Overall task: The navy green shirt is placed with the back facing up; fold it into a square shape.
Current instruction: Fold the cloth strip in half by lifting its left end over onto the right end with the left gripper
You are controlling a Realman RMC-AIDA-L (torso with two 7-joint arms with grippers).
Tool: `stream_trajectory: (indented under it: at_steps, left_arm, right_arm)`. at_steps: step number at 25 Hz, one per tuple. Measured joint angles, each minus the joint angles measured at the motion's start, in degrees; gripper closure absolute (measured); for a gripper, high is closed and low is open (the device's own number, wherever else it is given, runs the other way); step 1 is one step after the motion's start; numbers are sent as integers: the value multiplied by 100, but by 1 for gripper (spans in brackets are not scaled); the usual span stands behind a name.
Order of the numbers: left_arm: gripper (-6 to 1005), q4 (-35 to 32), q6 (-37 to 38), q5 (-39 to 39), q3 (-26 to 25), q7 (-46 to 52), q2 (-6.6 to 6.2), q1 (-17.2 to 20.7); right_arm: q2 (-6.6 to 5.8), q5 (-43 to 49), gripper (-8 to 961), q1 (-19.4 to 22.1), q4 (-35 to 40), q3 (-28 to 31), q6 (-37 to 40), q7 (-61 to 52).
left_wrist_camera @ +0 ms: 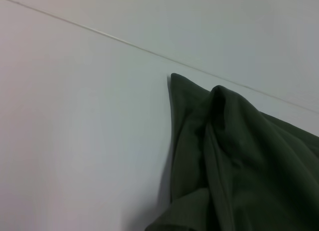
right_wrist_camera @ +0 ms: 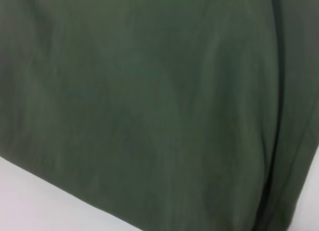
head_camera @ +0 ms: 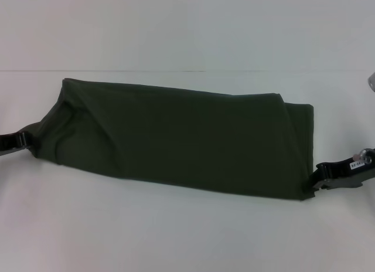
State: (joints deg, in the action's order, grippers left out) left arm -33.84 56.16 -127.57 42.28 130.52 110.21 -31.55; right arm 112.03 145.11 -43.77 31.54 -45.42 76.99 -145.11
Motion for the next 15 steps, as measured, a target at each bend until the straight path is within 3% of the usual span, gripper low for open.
stream_trajectory:
  at_steps: [8, 15]
  left_arm:
    - [996, 0, 91, -9, -6, 0, -8, 0]
    - [995, -138, 699, -14, -103, 46, -99, 11]
  right_arm:
    - [-52, 0, 935, 1, 14, -21, -14, 8]
    - [-213, -7, 939, 40, 21, 21, 249, 174]
